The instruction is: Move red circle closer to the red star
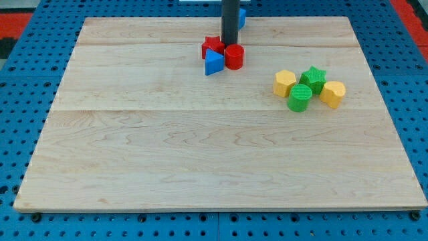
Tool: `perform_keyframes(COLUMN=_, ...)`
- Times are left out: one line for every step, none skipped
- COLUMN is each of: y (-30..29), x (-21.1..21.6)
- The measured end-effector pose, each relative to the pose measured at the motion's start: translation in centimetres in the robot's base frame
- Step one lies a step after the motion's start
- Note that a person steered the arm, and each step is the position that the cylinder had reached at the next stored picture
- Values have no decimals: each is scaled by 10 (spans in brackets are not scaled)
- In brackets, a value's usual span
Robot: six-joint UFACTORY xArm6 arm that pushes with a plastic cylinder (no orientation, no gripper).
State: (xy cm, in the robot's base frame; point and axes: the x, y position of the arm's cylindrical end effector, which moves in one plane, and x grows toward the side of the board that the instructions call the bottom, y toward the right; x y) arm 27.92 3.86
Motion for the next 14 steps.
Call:
perform_keyframes(y=27, x=2)
perform_keyframes(y=-11, x=24)
perform_keyframes(y=-56, x=30)
perform_keyframes(y=-28, x=30)
perform_keyframes(y=57, x=30)
perform_keyframes(y=25, x=55)
perform_keyframes(y=-68, x=66)
perform_keyframes(y=-96, x=74)
perform_keyframes(y=-61, x=79)
perform_keyframes(y=-75, x=76)
perform_keyframes(y=-156, x=72)
perform_keyframes(y=-181, x=68)
perform_keyframes(y=-211, x=81)
perform_keyframes(y=-234, x=131)
